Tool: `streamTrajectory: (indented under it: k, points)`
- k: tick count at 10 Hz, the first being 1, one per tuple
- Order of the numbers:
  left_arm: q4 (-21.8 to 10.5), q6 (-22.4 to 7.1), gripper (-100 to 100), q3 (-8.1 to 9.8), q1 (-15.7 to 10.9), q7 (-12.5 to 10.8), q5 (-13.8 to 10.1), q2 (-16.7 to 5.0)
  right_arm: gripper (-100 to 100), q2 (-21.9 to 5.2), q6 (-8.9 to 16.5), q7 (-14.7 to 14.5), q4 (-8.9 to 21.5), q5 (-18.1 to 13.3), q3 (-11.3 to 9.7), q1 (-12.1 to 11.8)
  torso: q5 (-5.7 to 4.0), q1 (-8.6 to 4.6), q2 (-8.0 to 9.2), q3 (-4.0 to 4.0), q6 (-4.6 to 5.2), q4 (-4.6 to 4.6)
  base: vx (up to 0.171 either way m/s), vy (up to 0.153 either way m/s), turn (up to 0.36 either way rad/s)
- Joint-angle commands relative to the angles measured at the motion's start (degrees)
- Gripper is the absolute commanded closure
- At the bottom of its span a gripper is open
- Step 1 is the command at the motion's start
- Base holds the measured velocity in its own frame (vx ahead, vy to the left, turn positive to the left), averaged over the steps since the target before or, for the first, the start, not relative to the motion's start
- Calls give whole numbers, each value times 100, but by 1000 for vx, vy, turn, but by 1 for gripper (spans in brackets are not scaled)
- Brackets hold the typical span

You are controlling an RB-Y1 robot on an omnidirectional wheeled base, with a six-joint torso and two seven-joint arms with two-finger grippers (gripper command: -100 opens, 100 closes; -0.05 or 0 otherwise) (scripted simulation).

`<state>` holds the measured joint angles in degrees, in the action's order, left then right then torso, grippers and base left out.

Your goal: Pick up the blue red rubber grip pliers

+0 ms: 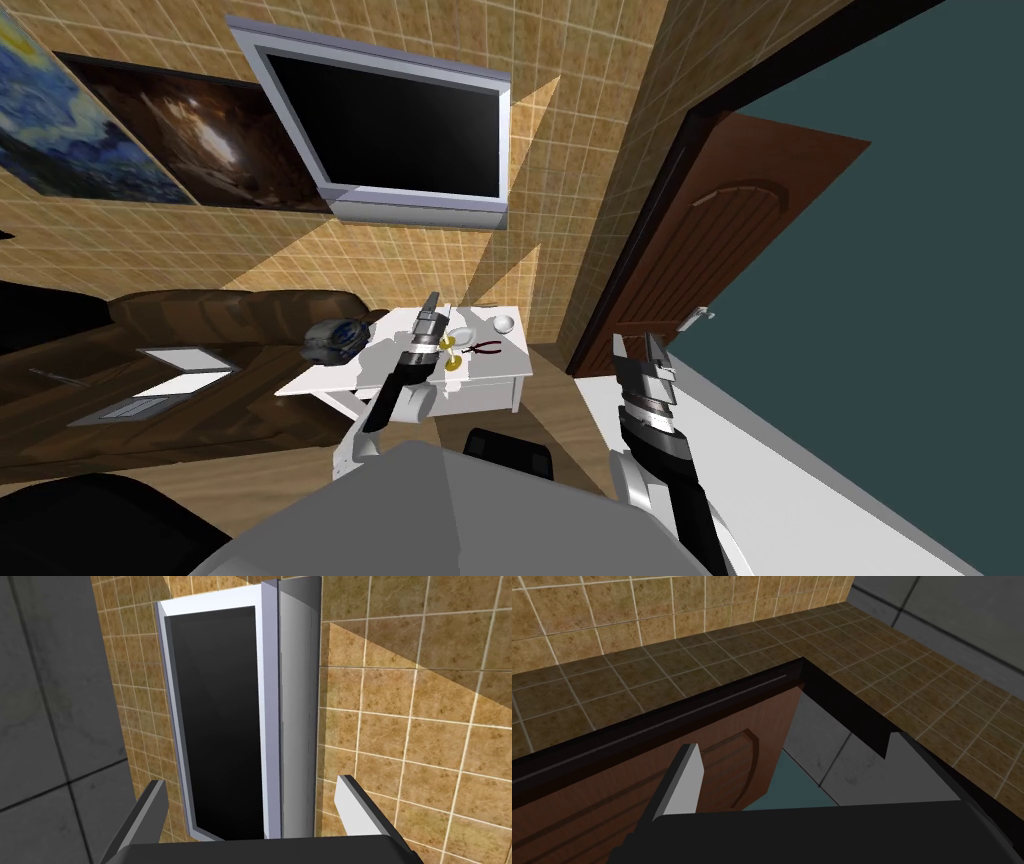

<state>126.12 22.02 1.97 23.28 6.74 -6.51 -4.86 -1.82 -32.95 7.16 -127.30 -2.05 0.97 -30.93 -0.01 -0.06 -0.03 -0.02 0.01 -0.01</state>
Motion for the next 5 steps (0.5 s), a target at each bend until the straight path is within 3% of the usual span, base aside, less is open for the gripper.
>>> streamTrajectory:
  k: [1, 5]
  points:
    - [-256, -233, -100, 50, -77, -42, -8, -97, 0, 0, 0, 0, 0, 0, 0, 0, 0, 0, 0, 0, 0, 0, 1, -21, -76]
    - [-902, -849, -100, 181, -469, -92, -6, -265, 0, 0, 0, 0, 0, 0, 0, 0, 0, 2, 1, 0, -2, 0, 1, -15, -73]
